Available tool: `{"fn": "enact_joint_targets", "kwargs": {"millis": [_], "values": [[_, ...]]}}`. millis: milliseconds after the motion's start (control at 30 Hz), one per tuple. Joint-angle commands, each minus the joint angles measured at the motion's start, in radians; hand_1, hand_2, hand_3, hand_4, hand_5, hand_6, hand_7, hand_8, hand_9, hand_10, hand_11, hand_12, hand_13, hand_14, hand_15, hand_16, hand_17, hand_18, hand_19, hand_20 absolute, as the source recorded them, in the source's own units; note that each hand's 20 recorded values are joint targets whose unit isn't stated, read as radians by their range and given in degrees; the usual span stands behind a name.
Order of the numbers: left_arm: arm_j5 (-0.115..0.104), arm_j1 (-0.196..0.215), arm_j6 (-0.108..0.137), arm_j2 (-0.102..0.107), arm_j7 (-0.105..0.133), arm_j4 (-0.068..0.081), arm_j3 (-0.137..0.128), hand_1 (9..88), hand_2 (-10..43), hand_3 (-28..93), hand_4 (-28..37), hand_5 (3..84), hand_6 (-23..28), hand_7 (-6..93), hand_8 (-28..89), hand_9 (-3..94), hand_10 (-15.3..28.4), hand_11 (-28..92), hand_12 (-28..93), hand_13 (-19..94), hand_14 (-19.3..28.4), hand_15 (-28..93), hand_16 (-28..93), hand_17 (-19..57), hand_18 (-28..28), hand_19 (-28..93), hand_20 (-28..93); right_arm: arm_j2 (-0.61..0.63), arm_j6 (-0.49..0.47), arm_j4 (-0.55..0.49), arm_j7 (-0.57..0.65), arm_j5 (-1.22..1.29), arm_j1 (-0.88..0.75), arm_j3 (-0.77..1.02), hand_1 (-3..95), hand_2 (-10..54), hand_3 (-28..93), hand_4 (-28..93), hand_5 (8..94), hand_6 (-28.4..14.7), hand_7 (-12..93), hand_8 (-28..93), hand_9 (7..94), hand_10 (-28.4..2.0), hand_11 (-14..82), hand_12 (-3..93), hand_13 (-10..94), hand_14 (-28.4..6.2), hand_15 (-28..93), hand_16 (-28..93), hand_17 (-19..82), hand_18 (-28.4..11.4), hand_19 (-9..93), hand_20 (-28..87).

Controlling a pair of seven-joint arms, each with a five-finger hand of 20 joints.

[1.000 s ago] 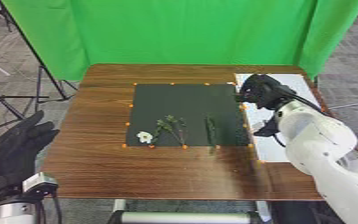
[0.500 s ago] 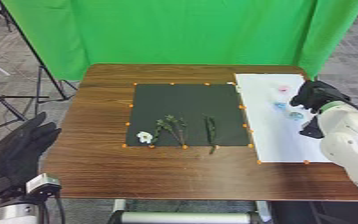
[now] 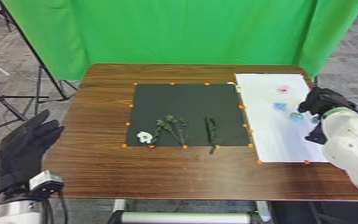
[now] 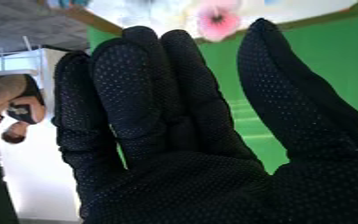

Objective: Arrange flowers

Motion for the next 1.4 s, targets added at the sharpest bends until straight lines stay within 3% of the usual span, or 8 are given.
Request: {"fn": "enact_joint_targets", "kwargs": {"millis": [33, 367, 400, 633, 967, 1400], "values": [[-0.02, -0.001, 0.006, 0.017, 0.006, 0.001, 0.004, 23.6, 7.0, 81, -22.3, 44.5, 12.1, 11.6, -9, 39.2, 22.1, 37, 9, 27, 28.4, 67, -16, -8.5, 23.8, 63, 3, -0.005, 0.005, 0.017, 0.013, -0.005, 0.003, -0.02, 30.5, 0.5, 86, -24, 53.4, -8.9, 22, -12, 53.8, -18.1, 21.6, 16.2, 61, -11.8, 76, 18, 36, -20.9, 93, 7], [-0.001, -0.021, -0.015, -0.001, -0.011, 0.008, 0.007, 23.6, 7.0, 81, -22.0, 44.4, 12.1, 11.8, -9, 39.2, 22.1, 37, 9, 27, 28.4, 68, -16, -8.5, 23.8, 63, 3, -0.024, -0.02, 0.046, 0.007, -0.012, 0.027, -0.061, 30.6, 0.3, 86, -25, 53.0, -8.9, 21, -12, 53.4, -17.9, 20.8, 16.1, 61, -11.9, 75, 18, 36, -21.0, 93, 6], [0.009, -0.023, -0.022, -0.008, -0.021, 0.009, 0.003, 23.7, 7.0, 81, -22.0, 44.4, 12.1, 11.8, -9, 39.2, 22.1, 37, 9, 27, 28.4, 68, -16, -8.5, 23.8, 63, 3, -0.022, -0.019, 0.046, 0.013, -0.006, 0.027, -0.068, 30.6, 0.3, 86, -25, 53.0, -8.9, 21, -12, 53.4, -17.9, 20.7, 16.1, 61, -11.9, 75, 18, 36, -21.0, 93, 6], [0.024, -0.03, -0.034, -0.025, -0.041, 0.01, -0.002, 23.9, 7.0, 81, -22.0, 44.4, 12.1, 11.7, -9, 39.1, 22.1, 37, 9, 27, 28.4, 67, -16, -8.5, 23.8, 63, 3, -0.035, -0.042, 0.057, 0.012, -0.015, 0.038, -0.1, 30.7, 0.2, 86, -25, 53.5, -8.4, 20, -12, 53.6, -17.6, 20.5, 16.1, 61, -12.1, 75, 18, 36, -21.1, 93, 6], [0.029, -0.03, -0.038, -0.038, -0.042, 0.011, -0.005, 24.0, 7.0, 81, -22.0, 44.5, 12.2, 11.7, -9, 39.2, 22.1, 37, 9, 27, 28.4, 68, -16, -8.5, 23.8, 63, 4, -0.046, -0.056, 0.067, 0.025, -0.045, 0.066, -0.155, 32.2, 0.0, 85, -26, 55.3, -7.3, 21, -12, 57.2, -16.8, 21.8, 16.3, 62, -11.4, 75, 18, 37, -20.8, 93, 6], [0.035, -0.042, -0.045, -0.046, -0.048, 0.014, -0.001, 24.1, 7.1, 81, -21.9, 44.5, 12.2, 11.8, -9, 39.2, 22.1, 37, 9, 27, 28.4, 68, -16, -8.5, 23.8, 63, 4, -0.034, 0.017, 0.085, 0.037, -0.092, 0.129, -0.277, 32.3, -2.3, 84, -27, 54.3, -7.8, 21, -12, 55.7, -17.4, 22.2, 16.4, 62, -11.0, 75, 18, 37, -20.4, 93, 5]]}}
